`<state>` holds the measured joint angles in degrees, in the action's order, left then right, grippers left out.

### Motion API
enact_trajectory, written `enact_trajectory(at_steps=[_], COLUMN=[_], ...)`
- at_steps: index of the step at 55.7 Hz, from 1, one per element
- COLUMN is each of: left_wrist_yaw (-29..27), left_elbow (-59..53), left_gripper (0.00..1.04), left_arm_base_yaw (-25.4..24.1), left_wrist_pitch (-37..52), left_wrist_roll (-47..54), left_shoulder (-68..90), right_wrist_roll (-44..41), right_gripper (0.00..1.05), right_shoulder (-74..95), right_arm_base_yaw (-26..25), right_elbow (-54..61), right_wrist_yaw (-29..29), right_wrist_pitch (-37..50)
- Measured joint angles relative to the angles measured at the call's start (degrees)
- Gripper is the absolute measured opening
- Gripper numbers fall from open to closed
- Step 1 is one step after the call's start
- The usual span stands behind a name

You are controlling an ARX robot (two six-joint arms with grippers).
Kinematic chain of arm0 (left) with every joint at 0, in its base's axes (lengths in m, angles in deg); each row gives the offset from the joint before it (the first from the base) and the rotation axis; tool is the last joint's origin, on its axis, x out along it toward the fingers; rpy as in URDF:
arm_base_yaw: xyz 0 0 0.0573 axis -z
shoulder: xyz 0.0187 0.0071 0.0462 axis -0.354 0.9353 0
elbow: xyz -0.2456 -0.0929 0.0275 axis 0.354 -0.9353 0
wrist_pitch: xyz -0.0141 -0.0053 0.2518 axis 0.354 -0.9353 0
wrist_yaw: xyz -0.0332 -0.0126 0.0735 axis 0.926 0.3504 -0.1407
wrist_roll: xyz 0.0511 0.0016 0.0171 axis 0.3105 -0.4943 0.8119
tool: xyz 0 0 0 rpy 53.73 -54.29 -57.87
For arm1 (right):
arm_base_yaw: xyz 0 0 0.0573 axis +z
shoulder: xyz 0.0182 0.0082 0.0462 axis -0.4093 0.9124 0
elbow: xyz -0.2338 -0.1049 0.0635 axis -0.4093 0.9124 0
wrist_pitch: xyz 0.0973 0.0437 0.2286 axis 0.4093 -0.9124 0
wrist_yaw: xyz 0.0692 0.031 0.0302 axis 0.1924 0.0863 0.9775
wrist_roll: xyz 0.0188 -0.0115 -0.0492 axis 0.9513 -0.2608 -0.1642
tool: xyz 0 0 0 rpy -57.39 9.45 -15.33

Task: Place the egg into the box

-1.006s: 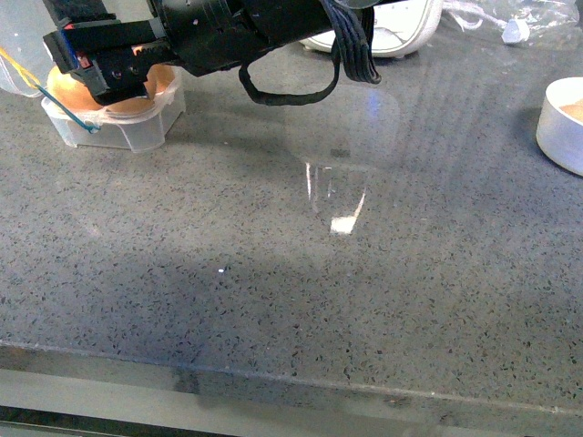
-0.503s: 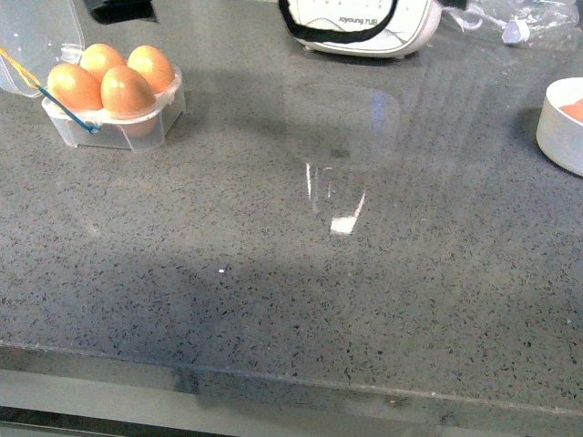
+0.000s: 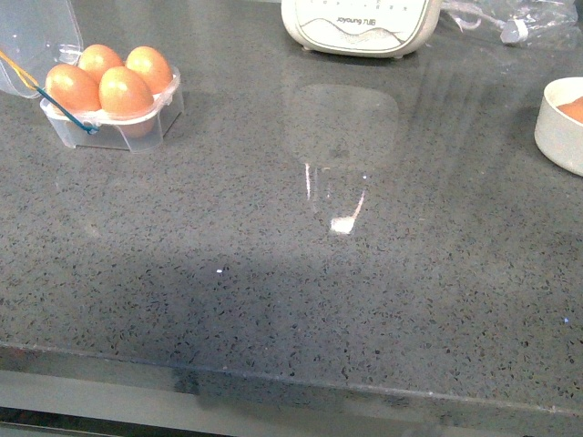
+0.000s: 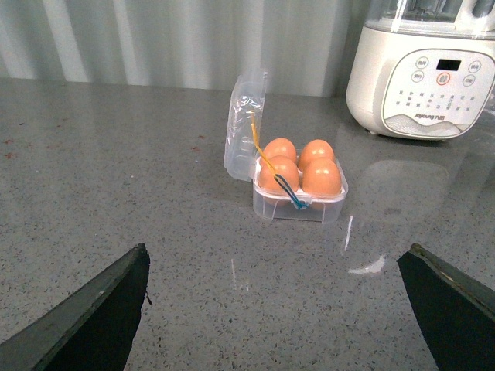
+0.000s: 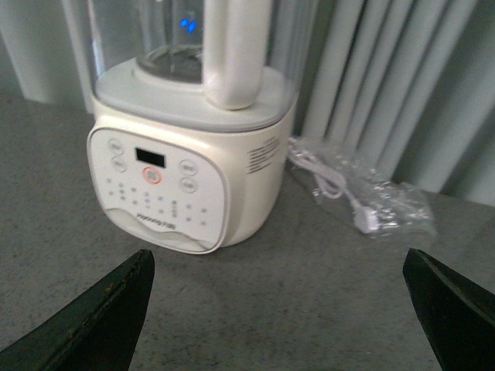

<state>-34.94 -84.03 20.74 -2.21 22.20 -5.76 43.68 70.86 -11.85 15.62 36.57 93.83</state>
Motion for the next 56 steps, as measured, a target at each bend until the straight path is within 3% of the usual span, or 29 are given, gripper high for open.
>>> enact_trajectory(at_steps=[28, 36, 56], left_wrist_yaw=[0.00, 0.02, 0.00], left_elbow=[0.00, 0.00, 0.00], left_gripper=[0.98, 0.98, 0.98], left_arm_base_yaw=[0.00, 0.00, 0.00], left_wrist_pitch=[0.00, 0.00, 0.00], left_wrist_roll=[-0.02, 0.00, 0.00], left_shoulder=[0.00, 0.02, -0.04], right_wrist_roll=[-4.85, 2.38, 5.22], right_gripper=[0.97, 0.73, 0.17], right_shoulder=[-15.06, -21.05, -31.32], right_arm_base_yaw=[-12.33, -12.37, -12.28], right_elbow=[12.48, 18.64, 32.85], right_wrist_yaw=[-5.38, 2.23, 2.32], right_wrist_pitch=[5.79, 2.25, 5.66])
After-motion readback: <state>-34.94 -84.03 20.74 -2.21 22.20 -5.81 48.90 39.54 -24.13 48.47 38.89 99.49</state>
